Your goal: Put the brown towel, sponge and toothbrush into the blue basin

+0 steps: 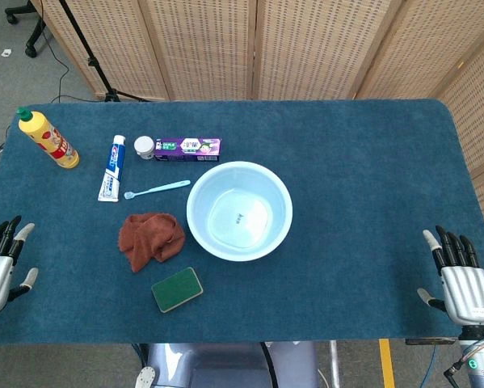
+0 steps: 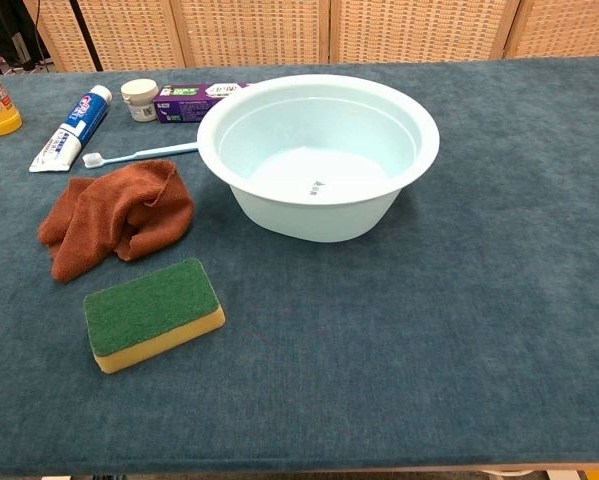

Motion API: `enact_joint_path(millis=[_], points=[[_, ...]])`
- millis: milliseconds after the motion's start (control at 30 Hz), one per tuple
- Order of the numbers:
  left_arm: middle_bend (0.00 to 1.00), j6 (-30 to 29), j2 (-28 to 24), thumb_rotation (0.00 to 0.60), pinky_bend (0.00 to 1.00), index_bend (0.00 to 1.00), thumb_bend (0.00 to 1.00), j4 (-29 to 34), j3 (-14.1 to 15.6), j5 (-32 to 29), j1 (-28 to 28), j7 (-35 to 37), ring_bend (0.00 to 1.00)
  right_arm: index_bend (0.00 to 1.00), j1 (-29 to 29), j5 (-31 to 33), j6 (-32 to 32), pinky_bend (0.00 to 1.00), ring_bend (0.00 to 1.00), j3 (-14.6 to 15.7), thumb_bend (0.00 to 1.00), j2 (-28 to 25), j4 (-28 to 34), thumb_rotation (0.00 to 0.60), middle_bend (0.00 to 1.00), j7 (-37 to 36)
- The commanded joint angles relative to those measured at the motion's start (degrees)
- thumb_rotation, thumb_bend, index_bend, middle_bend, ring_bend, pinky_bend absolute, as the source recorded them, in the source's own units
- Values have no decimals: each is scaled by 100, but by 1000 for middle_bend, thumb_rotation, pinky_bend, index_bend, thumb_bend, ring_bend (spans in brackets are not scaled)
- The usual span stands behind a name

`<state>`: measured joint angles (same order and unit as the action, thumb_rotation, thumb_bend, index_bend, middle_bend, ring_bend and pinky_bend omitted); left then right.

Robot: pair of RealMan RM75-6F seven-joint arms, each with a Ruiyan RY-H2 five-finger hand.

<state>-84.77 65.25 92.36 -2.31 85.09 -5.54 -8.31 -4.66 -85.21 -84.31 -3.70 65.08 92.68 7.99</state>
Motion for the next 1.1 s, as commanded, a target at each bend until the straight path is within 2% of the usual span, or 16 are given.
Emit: enact_joint_path(millis=[33,1100], points=[[0,0,1,600,0,43,334,2,5,5,1,-6,0,11,-3,-3,5,0,0,1,105,0,0,600,0,1],[0,51,-14,600,0,43,334,54,70,75,-14,-56,0,11,14,-33,-10,0,0,28,105,-22,21,600,0,-35]])
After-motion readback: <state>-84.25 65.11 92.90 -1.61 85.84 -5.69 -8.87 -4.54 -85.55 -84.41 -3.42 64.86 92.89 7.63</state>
